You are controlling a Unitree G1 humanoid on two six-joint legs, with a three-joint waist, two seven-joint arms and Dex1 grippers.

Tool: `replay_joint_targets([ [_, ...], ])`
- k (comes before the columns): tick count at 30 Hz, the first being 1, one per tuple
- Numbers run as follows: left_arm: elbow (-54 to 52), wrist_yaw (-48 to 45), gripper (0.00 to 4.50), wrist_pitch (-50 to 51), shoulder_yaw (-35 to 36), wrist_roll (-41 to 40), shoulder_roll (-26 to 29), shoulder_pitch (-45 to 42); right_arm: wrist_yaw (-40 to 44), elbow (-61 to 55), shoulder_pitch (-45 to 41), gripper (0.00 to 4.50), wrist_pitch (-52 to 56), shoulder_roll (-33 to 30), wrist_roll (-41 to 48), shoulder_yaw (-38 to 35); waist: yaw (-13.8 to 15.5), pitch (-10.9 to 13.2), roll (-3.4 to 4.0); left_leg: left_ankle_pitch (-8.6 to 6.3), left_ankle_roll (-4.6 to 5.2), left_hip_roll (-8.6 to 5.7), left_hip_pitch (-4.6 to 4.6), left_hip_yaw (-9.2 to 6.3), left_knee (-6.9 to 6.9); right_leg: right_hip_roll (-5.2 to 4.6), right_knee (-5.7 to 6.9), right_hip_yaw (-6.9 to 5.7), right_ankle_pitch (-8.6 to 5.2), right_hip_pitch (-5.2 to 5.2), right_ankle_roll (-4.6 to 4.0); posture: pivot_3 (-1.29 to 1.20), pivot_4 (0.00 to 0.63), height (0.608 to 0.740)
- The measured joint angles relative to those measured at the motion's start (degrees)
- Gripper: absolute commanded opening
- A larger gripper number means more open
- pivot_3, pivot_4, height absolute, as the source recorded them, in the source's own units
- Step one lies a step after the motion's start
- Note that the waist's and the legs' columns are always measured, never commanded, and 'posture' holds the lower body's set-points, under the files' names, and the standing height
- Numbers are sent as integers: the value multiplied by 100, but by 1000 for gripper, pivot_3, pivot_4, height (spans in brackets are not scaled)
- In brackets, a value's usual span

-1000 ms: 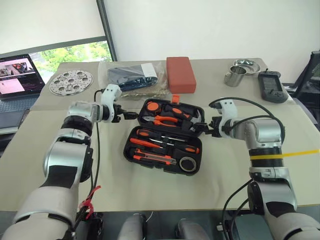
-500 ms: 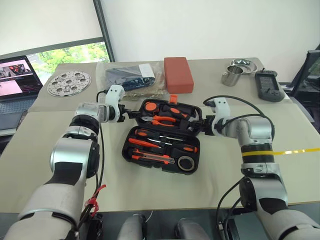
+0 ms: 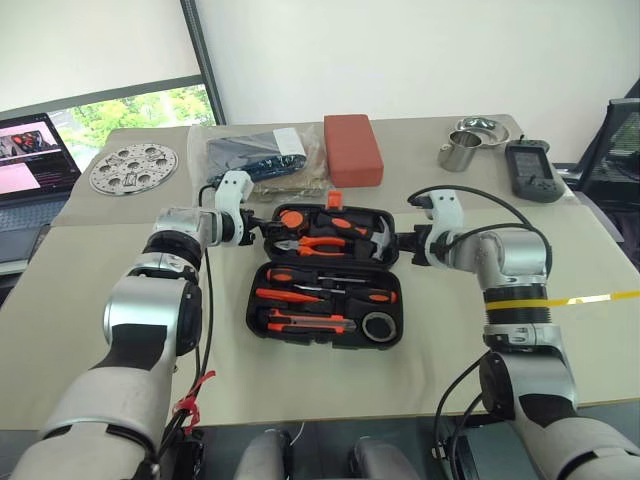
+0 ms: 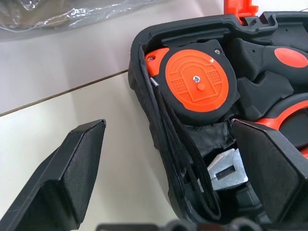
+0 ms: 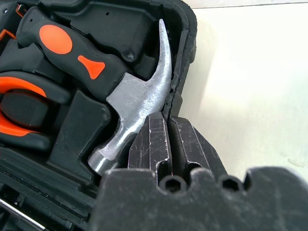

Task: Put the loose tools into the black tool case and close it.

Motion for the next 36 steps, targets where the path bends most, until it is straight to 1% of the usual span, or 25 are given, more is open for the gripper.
replay_joint_targets([
  [4,0,-10,4500,18,13,0,2,0,106,-205,111,53,26,-71,-1,111,11,0,0,0,0,0,1,-1,-8,1,-1,-1,0,-1,0,0,150,740],
  [11,-1,20,4500,238,95,-21,39,127,107,-217,125,53,-112,-64,-17,229,-7,0,-1,-1,1,2,3,-1,-8,2,-1,-1,0,-1,0,0,150,740],
  [12,-1,85,3979,247,143,-26,39,184,108,-217,126,0,-131,-61,-17,241,-9,0,-1,-1,1,2,4,-2,-8,2,-1,-2,0,-1,0,0,150,740],
  [13,-1,149,3792,249,196,-37,39,232,108,-217,129,0,-142,-59,-17,251,-13,0,-1,-1,2,3,3,-2,-8,2,-1,-2,0,-1,0,0,150,740],
  [18,-51,197,2101,308,420,-192,39,303,98,-217,169,0,-243,-20,-42,275,-29,-3,-3,1,-1,4,7,-2,-8,3,2,-4,0,-1,0,0,150,740],
  [19,-77,174,1856,324,422,-205,39,315,98,-217,170,0,-243,-12,-44,275,-32,-3,-3,1,-1,4,8,-2,-8,4,2,-5,0,-1,0,0,150,740],
  [21,-160,128,1158,324,419,-225,32,380,98,-217,177,0,-244,12,-45,279,-47,-6,-1,2,-3,4,13,-1,-8,3,3,-4,0,1,0,0,150,740],
  [22,-199,105,928,322,423,-237,20,415,97,-217,184,0,-245,25,-45,280,-56,-8,-1,2,-4,4,16,-1,-8,3,2,-4,0,2,0,0,150,740],
  [23,-224,115,518,301,419,-236,8,430,93,-216,187,0,-246,37,-48,280,-58,-10,-2,3,-4,4,18,-1,-8,3,2,-4,0,2,0,0,150,740],
  [25,-275,159,19,247,423,-235,25,454,88,-216,190,0,-247,40,-53,275,-59,-11,-1,3,-4,3,22,-2,-8,3,-1,-4,-1,2,1,0,150,740],
  [33,-310,244,19,66,297,-162,-7,470,62,-212,201,0,-262,69,-55,261,-66,-14,-2,2,-3,3,27,-2,-8,3,0,-3,-1,3,1,0,150,740],
  [36,-351,239,19,-151,257,-149,-9,538,22,-231,264,0,-389,124,-51,183,-72,-14,-3,3,-4,4,29,-1,-8,3,0,-3,-1,4,1,0,150,740],
])
